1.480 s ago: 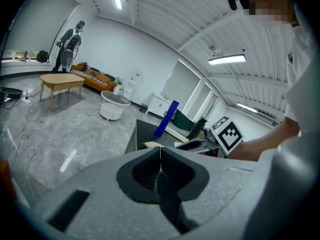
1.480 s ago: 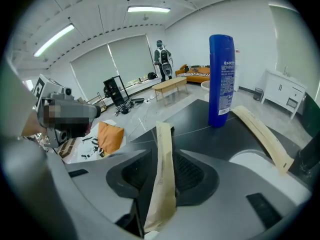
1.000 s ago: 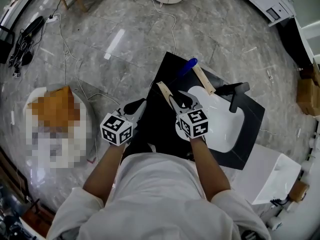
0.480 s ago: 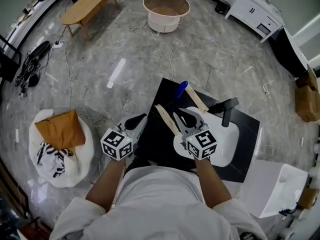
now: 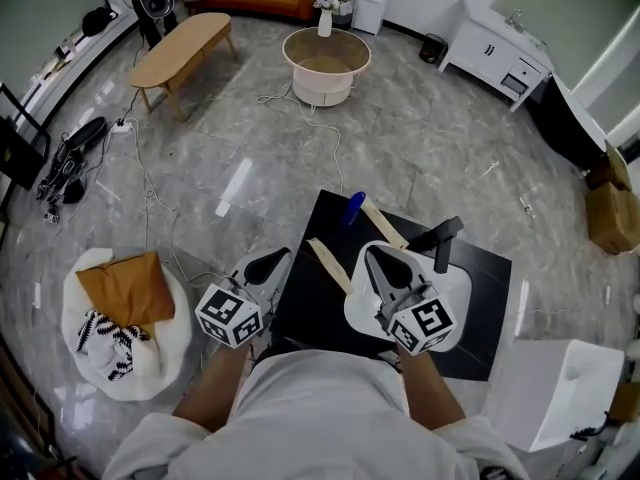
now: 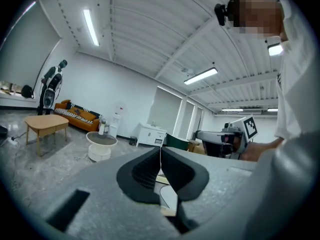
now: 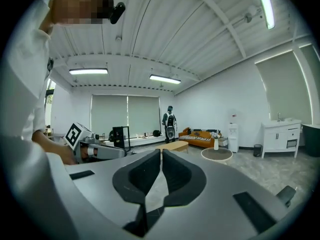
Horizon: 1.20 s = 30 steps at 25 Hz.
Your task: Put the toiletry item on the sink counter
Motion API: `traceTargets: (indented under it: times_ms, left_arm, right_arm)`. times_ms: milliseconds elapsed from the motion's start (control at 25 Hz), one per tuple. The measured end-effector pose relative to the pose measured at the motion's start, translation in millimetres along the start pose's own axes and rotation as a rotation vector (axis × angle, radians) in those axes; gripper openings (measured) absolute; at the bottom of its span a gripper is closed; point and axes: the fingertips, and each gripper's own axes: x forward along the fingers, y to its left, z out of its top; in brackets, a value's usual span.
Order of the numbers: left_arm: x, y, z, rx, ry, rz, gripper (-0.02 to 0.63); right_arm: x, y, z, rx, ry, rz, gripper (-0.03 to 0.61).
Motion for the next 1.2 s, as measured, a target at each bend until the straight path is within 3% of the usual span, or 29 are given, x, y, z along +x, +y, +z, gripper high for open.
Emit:
traceTargets:
  times_ms: [240,480,1200]
  left_arm:
    - [-10.8,-15.1,2.5,0.005,-0.009,0.004,0.018]
    - [-14.7,-27.3,-2.3,-0.004,-0.008,-0.026,0.018]
    - [-0.9,-37.7,12.6,-0.023,-0.058,-0.034,0.018]
  right_arm:
    - [-28.5,-1.1,5.9,0.012,-0.070,-0.067,0.020]
    - [-25.0,2.7,-1.9,0.100,-0.107,-0.028,0.015]
    - [-46.7,-19.3,10.6,0.078,-0.121,-0.008,0.015]
